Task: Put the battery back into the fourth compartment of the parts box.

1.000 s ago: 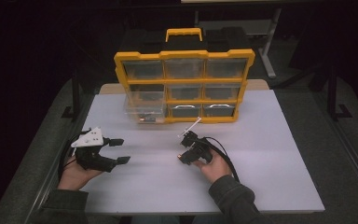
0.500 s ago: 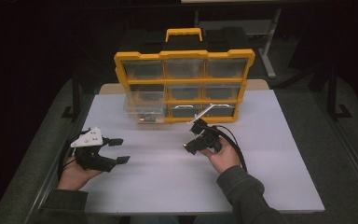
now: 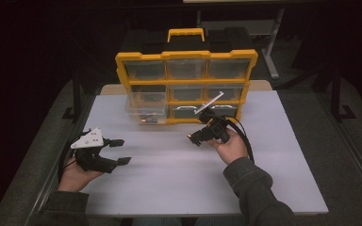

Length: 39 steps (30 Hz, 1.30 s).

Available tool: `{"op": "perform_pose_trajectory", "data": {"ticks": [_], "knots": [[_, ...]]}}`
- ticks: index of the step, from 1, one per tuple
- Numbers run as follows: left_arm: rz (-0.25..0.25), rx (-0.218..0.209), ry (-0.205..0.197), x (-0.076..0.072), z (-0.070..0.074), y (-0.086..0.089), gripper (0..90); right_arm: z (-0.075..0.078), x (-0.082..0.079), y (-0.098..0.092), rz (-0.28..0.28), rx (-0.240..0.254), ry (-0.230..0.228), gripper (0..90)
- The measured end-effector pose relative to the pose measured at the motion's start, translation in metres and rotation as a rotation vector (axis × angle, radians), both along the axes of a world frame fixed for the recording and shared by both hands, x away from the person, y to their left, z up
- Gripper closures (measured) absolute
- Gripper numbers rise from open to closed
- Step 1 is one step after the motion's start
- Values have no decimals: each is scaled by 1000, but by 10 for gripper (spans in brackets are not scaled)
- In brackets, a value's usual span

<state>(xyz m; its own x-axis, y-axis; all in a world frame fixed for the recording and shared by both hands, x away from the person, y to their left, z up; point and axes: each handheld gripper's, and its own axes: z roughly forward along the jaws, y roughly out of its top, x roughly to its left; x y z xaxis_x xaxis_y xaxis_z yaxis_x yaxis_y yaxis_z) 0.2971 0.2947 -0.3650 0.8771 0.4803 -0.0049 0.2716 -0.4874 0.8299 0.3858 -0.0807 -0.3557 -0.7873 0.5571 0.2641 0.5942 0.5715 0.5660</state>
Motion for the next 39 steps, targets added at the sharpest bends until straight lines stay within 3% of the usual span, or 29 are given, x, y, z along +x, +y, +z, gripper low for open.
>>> {"op": "perform_pose_trajectory", "data": {"ticks": [6,12,39], "knots": [[-6,9,-6,0,1,0,304,16,6,-6,4,1,-19,758],[-7,13,-6,0,0,0,304,29,11,-8,8,31,2,758],[-4,7,1,1,1,2,300,91,27,-4,25,7,-67,758]]}}
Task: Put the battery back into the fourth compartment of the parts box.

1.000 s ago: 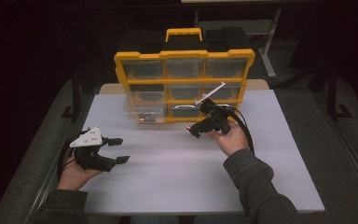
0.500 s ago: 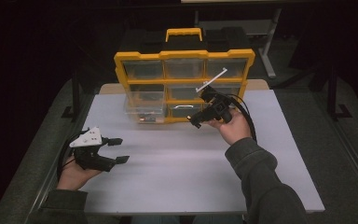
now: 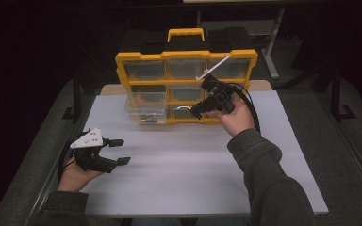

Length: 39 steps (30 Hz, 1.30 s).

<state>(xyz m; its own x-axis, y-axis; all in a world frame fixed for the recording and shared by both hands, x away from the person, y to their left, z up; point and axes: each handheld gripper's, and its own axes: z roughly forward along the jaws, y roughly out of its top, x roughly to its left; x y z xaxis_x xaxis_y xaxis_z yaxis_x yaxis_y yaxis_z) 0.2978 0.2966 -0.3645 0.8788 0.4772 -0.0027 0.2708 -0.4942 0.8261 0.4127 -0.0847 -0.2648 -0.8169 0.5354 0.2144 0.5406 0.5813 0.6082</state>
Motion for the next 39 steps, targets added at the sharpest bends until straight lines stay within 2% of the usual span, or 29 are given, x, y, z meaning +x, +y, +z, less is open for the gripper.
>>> {"op": "perform_pose_trajectory", "data": {"ticks": [6,11,16,22,39], "knots": [[0,-4,-12,0,1,1,300,12,2,6,6,5,-11,758],[5,-9,-11,0,1,2,300,22,4,9,21,-11,-35,758],[-4,4,-24,0,2,2,300,35,6,12,25,-4,-45,758],[1,-4,-17,0,2,2,300,48,9,19,37,-6,-66,758],[5,-18,-18,0,3,3,300,71,18,47,76,-12,-100,758]]}}
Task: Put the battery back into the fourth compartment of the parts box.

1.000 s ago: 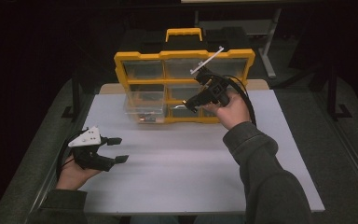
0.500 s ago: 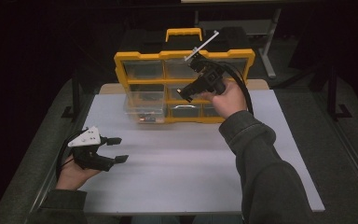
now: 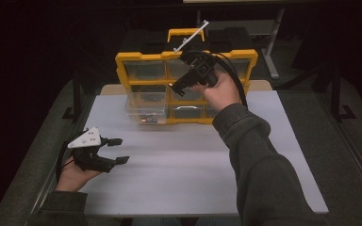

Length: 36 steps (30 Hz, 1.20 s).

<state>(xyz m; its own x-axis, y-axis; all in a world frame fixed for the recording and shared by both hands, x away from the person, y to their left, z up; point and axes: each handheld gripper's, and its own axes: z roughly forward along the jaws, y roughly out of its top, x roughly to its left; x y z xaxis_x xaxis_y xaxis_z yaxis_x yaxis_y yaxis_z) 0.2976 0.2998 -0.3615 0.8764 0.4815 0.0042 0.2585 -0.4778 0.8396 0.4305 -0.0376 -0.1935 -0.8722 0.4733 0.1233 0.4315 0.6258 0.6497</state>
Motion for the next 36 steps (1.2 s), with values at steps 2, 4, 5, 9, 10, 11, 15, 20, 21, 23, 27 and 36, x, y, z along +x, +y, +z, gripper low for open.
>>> {"op": "perform_pose_trajectory", "data": {"ticks": [2,4,5,9,10,11,15,20,21,23,27,36], "knots": [[1,-3,2,0,0,0,300,2,0,4,1,-2,7,758],[2,-4,2,0,0,0,300,3,2,8,7,-2,-2,758],[1,-4,2,0,0,0,300,4,3,10,8,-3,-1,758],[0,-5,-5,0,0,1,300,4,5,17,15,-5,0,758],[1,-5,-6,0,0,1,300,4,6,19,14,-8,2,758],[0,-5,-7,0,0,1,300,4,7,21,18,-8,2,758],[1,-4,-3,0,0,1,300,2,10,29,26,-11,-1,758],[0,-7,-5,0,0,1,300,0,13,38,32,-12,10,758],[-1,-4,-7,0,1,1,300,-1,14,40,35,-13,9,758],[-2,-4,-9,0,1,2,300,-2,15,43,36,-11,14,758],[0,-6,-7,0,1,2,300,-5,18,48,41,-11,16,757],[3,-12,-6,-1,1,2,300,-13,24,56,46,-16,25,758]]}}
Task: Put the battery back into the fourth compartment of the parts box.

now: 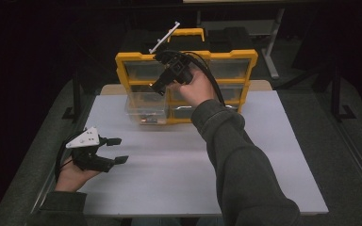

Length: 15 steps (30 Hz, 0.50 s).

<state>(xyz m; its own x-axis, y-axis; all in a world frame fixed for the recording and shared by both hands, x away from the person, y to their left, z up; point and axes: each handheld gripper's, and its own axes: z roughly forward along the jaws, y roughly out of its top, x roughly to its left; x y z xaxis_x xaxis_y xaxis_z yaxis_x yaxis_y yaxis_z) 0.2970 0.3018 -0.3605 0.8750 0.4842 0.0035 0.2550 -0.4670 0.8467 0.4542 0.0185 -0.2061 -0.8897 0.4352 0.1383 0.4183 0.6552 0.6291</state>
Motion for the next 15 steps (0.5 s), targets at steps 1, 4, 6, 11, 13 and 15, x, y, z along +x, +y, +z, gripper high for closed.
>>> {"op": "perform_pose_trajectory", "data": {"ticks": [1,4,6,11,13,15], "knots": [[1,-3,1,0,0,0,300,-1,1,1,0,-2,2,758],[0,2,3,0,0,0,300,-4,3,4,1,-7,4,757],[0,-1,1,0,0,0,300,-5,4,6,-3,-8,6,757],[0,-2,4,0,0,0,299,-12,7,11,-2,-19,15,757],[-1,2,2,0,0,1,299,-14,8,13,2,-21,19,756],[-3,3,-4,1,0,1,299,-16,8,16,7,-20,18,756]]}}
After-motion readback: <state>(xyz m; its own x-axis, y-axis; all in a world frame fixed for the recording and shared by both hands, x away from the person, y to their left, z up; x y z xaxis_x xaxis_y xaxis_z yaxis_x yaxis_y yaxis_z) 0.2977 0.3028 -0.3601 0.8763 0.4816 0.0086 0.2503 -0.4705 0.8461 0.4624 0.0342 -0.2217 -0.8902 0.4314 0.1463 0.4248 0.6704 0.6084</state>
